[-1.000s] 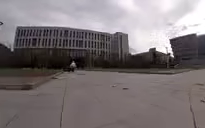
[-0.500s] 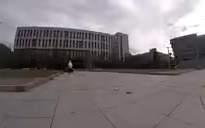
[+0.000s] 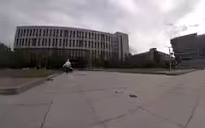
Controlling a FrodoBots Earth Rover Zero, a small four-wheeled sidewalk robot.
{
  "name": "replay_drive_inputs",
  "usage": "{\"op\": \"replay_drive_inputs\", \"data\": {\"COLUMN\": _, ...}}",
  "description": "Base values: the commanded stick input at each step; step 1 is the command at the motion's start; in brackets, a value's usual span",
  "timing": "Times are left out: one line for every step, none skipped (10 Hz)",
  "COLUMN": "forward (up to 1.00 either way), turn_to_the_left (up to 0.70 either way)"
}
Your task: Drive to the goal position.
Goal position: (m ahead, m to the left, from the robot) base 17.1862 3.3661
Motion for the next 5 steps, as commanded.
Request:
{"op": "replay_drive_inputs", "data": {"forward": 0.70, "turn_to_the_left": 0.00}}
{"op": "replay_drive_inputs", "data": {"forward": 0.70, "turn_to_the_left": 0.00}}
{"op": "replay_drive_inputs", "data": {"forward": 0.70, "turn_to_the_left": 0.00}}
{"op": "replay_drive_inputs", "data": {"forward": 0.70, "turn_to_the_left": 0.00}}
{"op": "replay_drive_inputs", "data": {"forward": 0.70, "turn_to_the_left": 0.00}}
